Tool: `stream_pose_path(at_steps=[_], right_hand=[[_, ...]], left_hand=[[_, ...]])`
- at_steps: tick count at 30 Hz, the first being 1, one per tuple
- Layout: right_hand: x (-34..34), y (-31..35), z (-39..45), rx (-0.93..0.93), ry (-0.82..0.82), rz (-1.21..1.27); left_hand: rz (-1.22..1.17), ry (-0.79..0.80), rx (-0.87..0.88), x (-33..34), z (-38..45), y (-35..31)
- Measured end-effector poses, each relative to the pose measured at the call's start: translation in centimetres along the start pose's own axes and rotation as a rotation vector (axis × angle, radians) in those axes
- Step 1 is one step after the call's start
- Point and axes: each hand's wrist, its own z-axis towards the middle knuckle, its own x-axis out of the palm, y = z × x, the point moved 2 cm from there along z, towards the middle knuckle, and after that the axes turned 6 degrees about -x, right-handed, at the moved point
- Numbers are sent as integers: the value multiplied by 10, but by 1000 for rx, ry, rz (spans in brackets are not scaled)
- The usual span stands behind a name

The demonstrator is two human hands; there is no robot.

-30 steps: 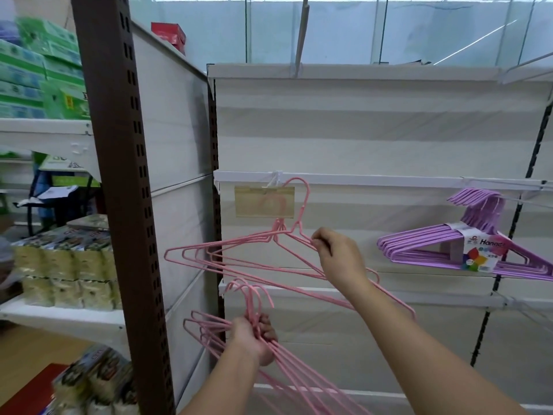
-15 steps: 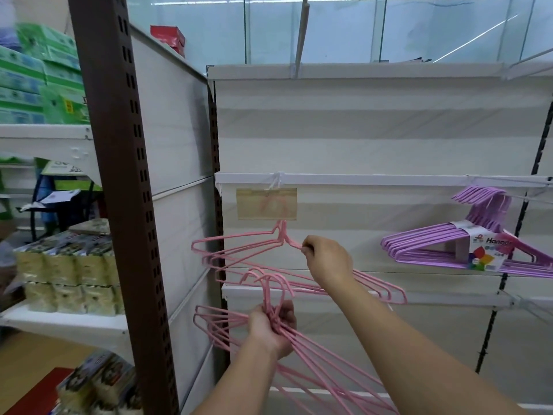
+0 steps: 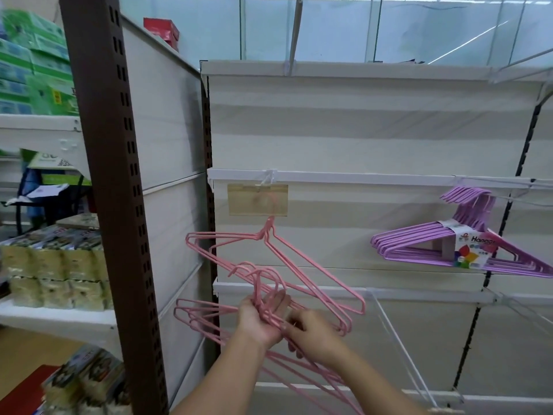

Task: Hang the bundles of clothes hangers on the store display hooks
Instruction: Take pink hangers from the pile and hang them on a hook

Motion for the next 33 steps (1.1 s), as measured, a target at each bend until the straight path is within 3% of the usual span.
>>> stream_pose_path(at_steps=[13,18,23,28,33], right_hand=[[-8,-6,5,147,-368,140],[-37,15,0,59,-491,-25],[-56,31,2,23,-540,-198],[-72,44,6,-23,-629,-200],[-75,51,22,-62,-527,-211]], left_hand=[[117,0,6,-3,-16,3],[-19,-1,-12,-14,-22,1],[-60,25,-20,-9,-29,-1],[-72,63,-12,-1,-38,-7],[-78,69,-11,-2,-40,-10]])
